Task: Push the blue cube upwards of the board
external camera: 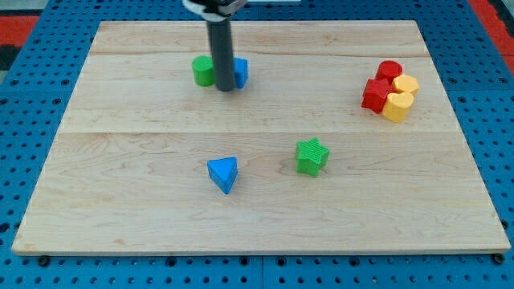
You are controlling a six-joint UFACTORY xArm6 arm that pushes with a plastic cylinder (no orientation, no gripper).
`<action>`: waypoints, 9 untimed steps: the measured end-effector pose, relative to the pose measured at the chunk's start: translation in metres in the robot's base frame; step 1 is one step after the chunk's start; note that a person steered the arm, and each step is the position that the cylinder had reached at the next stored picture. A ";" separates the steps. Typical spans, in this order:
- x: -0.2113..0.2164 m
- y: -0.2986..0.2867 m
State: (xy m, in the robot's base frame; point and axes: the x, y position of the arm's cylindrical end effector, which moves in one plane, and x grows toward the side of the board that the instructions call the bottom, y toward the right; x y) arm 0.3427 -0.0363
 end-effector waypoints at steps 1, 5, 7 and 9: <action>-0.028 0.025; -0.075 0.057; -0.024 0.080; -0.078 0.111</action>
State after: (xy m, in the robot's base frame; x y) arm 0.2649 0.0746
